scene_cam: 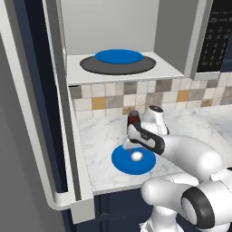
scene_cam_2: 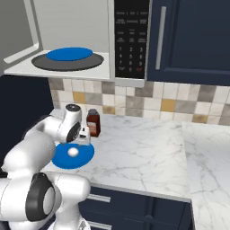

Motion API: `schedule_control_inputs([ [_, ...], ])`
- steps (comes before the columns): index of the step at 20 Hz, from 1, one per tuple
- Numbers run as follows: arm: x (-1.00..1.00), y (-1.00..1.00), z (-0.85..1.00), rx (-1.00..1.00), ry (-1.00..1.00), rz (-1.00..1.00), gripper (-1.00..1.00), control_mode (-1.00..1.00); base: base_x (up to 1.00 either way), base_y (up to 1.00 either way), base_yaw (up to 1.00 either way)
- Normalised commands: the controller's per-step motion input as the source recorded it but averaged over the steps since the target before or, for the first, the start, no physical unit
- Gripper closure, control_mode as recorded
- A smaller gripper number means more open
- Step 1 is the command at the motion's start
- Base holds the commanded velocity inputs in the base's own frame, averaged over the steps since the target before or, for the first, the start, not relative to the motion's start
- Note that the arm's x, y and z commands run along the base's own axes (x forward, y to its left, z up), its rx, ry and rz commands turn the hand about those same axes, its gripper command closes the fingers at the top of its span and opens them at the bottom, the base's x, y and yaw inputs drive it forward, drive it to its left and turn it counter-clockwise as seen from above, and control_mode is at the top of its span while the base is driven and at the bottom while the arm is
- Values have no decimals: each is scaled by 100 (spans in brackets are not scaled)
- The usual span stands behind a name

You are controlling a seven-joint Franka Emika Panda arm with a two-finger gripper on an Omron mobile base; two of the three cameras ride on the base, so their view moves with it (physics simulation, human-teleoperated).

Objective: Pick the egg from the microwave and place it on plate located on the counter.

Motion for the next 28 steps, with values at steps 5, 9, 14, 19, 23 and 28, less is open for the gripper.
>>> schedule_control_inputs([
  [5,-15,0,100,0,0,0,-100,-100,0,0,0],
  [9,-64,-22,100,0,-4,0,-100,-100,0,0,0],
  [14,-98,-36,92,0,-13,0,-100,-100,0,0,0],
  [19,-100,-15,98,0,-20,0,-100,-100,0,0,0],
  [23,-85,0,100,0,-18,-3,-100,-100,0,0,0],
  [28,-42,9,100,-1,-14,-3,-100,-100,0,0,0],
])
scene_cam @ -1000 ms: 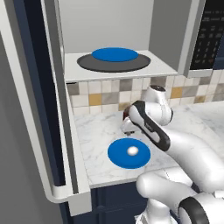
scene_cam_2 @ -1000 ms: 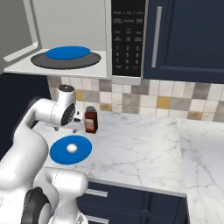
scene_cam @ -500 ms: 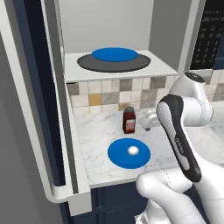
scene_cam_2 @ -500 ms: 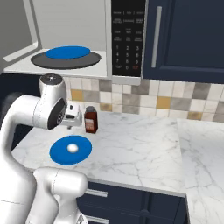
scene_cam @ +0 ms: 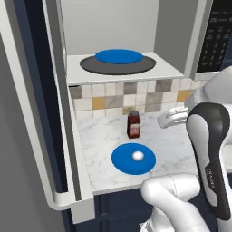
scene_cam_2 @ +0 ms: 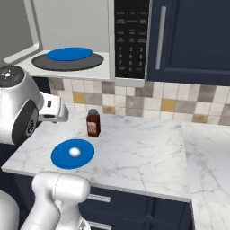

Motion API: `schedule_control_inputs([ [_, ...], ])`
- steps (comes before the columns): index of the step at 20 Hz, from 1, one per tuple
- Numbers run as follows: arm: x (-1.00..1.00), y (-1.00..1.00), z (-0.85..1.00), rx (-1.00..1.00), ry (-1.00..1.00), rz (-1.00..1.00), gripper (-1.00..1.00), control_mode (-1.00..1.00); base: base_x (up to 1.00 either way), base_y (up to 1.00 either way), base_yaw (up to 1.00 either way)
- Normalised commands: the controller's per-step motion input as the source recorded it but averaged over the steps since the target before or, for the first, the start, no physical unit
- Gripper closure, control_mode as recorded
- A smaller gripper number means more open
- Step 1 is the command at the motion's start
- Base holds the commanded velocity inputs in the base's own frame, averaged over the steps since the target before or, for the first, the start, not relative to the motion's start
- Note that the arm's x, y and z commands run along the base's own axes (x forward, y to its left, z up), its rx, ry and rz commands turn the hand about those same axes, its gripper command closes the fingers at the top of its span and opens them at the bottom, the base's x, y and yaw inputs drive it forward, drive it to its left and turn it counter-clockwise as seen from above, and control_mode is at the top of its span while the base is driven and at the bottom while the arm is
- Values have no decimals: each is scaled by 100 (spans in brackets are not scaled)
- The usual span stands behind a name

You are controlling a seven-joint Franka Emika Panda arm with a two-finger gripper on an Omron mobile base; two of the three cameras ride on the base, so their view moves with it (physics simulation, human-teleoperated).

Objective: Pick the egg from the microwave and place it on plate located on the counter.

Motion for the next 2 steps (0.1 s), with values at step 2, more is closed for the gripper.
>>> schedule_control_inputs([
  [2,-6,0,100,0,-4,-5,-100,-100,0,0,0],
])
